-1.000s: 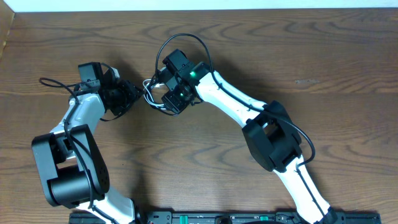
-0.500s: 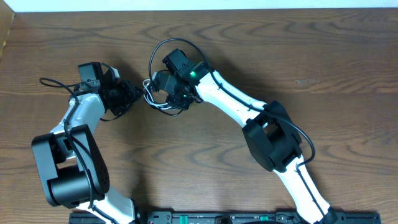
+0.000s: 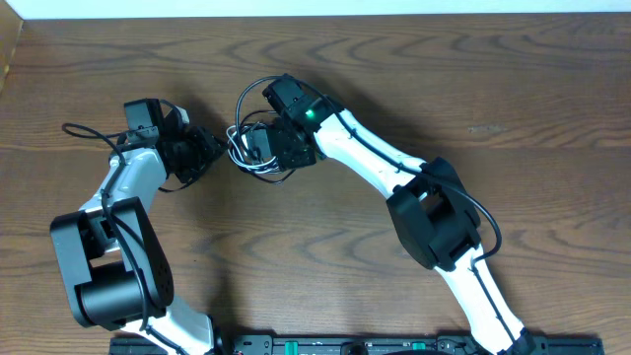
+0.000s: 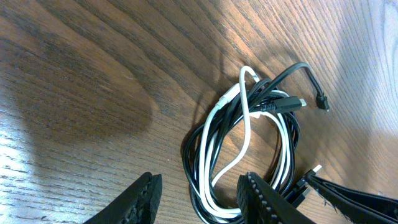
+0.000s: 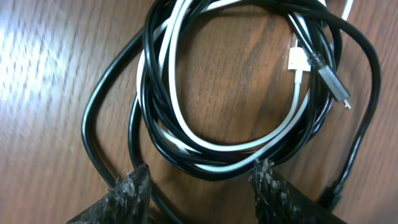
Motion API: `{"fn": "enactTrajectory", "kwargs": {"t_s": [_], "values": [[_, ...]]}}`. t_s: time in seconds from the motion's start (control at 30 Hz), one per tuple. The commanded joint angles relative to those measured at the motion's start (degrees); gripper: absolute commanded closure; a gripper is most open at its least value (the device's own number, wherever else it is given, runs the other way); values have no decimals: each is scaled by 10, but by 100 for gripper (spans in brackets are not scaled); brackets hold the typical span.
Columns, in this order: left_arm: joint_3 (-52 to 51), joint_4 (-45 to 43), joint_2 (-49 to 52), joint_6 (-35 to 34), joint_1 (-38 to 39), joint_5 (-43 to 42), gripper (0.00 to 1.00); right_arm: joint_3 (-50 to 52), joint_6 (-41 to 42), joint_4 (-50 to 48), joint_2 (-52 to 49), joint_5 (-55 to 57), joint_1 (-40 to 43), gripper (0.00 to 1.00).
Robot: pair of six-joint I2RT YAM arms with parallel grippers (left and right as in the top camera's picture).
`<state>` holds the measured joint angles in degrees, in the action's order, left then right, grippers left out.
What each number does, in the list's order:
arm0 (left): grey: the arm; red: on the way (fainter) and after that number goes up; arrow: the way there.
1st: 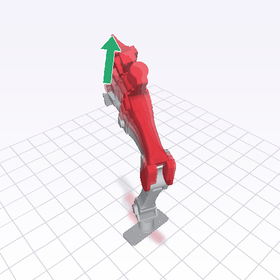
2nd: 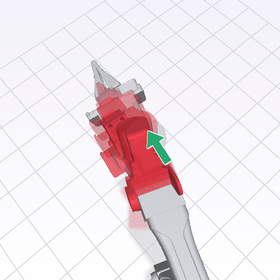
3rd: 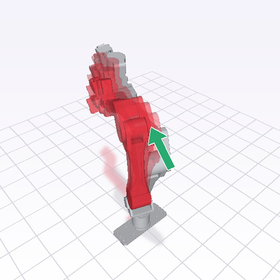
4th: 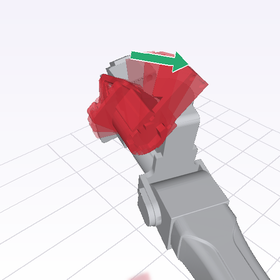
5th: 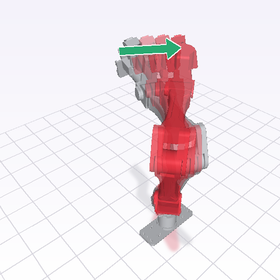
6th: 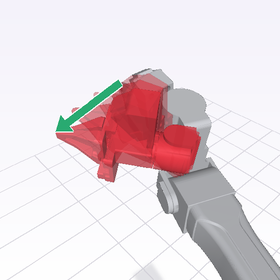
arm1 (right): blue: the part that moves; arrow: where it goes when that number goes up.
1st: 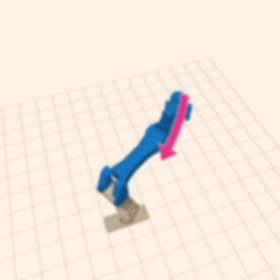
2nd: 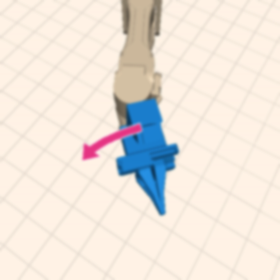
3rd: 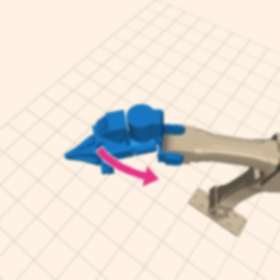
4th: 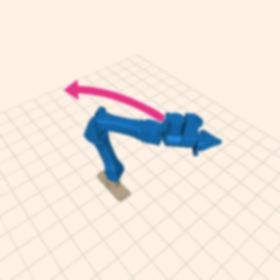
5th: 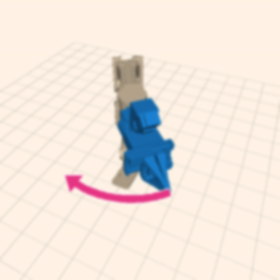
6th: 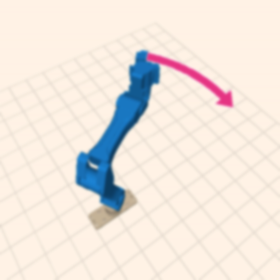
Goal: Untangle cables
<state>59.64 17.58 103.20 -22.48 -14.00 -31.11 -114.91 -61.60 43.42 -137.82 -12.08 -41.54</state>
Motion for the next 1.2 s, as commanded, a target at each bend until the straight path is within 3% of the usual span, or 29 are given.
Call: {"fn": "enactTrajectory", "kwargs": {"t_s": [0.0,0.27,1.0,1.17], "values": [[4,1,-9,5,-1,6,55,5,-99,-7,-11,-1,6,51],[4,1,-9,5,-1,6,56,6,-108,-45,-26,-5,6,51],[4,-1,-9,5,-1,6,55,6,-109,-21,-48,-63,-16,46],[4,-1,-9,5,-1,6,55,6,-109,-10,-64,-65,-21,54]]}}
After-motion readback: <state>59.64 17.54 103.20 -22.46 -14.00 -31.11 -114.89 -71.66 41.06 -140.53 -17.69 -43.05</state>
